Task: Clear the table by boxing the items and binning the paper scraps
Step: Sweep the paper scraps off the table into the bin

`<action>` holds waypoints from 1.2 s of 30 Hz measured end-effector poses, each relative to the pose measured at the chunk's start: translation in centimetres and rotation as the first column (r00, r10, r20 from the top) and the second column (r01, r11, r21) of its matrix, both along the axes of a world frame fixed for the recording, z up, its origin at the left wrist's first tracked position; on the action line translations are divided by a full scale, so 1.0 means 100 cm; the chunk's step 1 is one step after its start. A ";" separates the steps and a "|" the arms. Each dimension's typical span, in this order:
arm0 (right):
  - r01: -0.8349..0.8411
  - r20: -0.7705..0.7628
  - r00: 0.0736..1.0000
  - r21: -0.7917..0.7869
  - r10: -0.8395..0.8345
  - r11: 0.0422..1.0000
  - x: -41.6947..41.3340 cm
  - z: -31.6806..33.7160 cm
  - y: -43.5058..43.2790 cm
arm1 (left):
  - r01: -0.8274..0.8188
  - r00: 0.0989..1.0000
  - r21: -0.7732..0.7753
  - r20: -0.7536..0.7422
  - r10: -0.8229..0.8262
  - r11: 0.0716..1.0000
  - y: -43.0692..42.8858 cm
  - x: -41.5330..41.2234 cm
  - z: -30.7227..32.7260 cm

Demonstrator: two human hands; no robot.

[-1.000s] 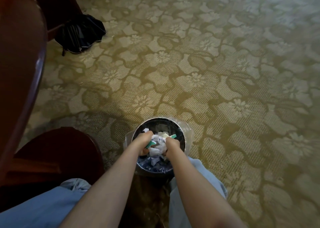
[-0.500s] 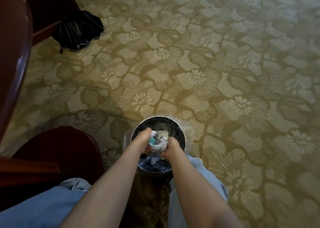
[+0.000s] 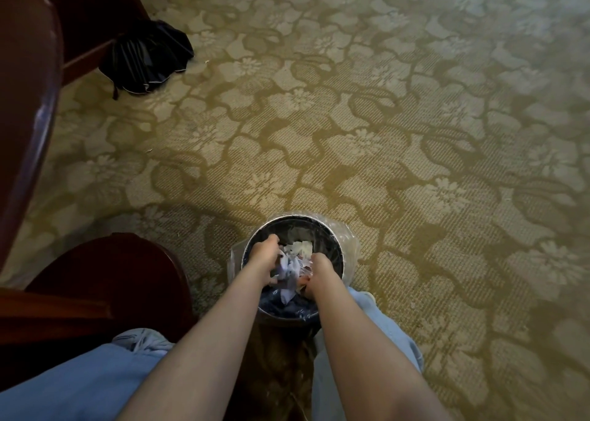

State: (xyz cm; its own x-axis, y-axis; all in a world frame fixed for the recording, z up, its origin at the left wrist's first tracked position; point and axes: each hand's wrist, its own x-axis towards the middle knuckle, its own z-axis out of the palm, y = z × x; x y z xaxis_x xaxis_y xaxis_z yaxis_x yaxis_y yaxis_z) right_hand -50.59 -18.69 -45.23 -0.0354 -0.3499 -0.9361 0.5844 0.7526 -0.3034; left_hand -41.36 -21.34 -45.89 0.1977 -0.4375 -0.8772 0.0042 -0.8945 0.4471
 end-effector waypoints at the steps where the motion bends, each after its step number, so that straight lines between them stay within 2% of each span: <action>1: 0.021 0.005 1.000 0.002 -0.021 1.000 0.000 -0.001 0.000 | -0.009 1.000 -0.002 0.000 0.009 1.000 0.000 0.001 0.000; 5: 0.069 0.031 0.997 0.026 -0.070 0.997 0.000 -0.005 0.002 | 0.005 1.000 0.012 -0.015 -0.004 1.000 0.001 0.001 0.004; 9: 0.162 0.096 0.980 0.124 -0.174 0.979 -0.002 -0.006 -0.003 | 0.021 1.000 0.016 -0.008 -0.021 1.000 0.002 0.002 0.004; 14: 0.091 0.030 0.995 -0.028 -0.090 0.995 0.001 0.006 0.002 | 0.056 0.998 -0.037 0.004 -0.056 0.998 0.002 0.005 0.007; 19: 0.064 -0.035 0.997 0.006 -0.064 0.998 -0.009 0.010 -0.001 | 0.061 0.998 -0.060 -0.005 -0.061 0.996 0.004 0.007 0.025; 25: -0.010 -0.081 0.997 -0.109 0.002 0.994 -0.016 0.023 0.010 | 0.100 0.995 -0.149 0.008 -0.100 0.984 0.009 0.005 0.072; 32: -0.053 -0.118 0.993 -0.260 0.022 0.964 -0.028 0.083 0.013 | 0.103 0.991 -0.274 -0.057 -0.123 0.956 0.015 -0.004 0.145; 36: -0.080 -0.146 0.989 -0.416 0.020 0.906 -0.028 0.133 0.010 | 0.070 0.987 -0.387 -0.109 -0.121 0.919 0.026 -0.007 0.198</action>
